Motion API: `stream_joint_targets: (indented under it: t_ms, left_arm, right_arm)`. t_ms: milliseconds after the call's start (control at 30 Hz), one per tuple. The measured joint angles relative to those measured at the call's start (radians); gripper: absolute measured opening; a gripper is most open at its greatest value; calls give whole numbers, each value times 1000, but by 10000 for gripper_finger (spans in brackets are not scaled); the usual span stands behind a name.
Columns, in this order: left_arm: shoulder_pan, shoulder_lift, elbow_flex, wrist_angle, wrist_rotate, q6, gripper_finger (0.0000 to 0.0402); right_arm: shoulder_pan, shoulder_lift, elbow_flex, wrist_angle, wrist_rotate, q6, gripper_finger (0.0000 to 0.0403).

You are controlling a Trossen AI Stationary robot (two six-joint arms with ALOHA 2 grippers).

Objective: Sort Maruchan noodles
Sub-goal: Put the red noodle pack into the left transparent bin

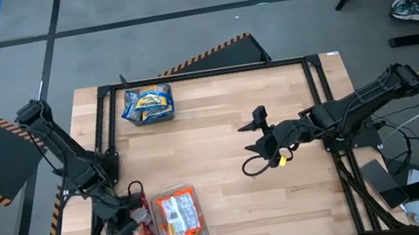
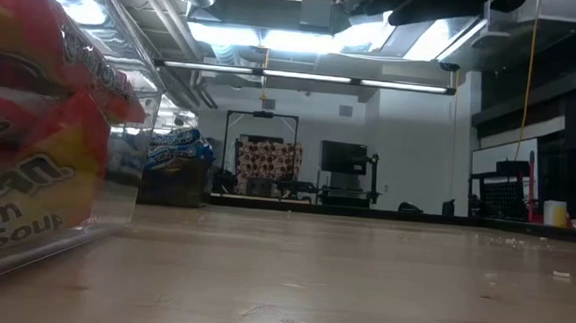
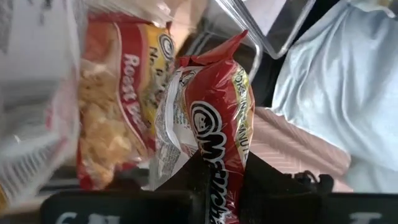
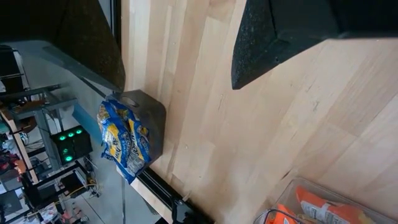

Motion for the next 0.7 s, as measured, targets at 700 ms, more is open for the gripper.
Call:
stream_joint_targets:
  t_ms: [700]
  left_arm:
    - [73, 0, -51, 14, -41, 243, 48]
  right_arm:
    - [0, 0, 0, -8, 0, -3, 276]
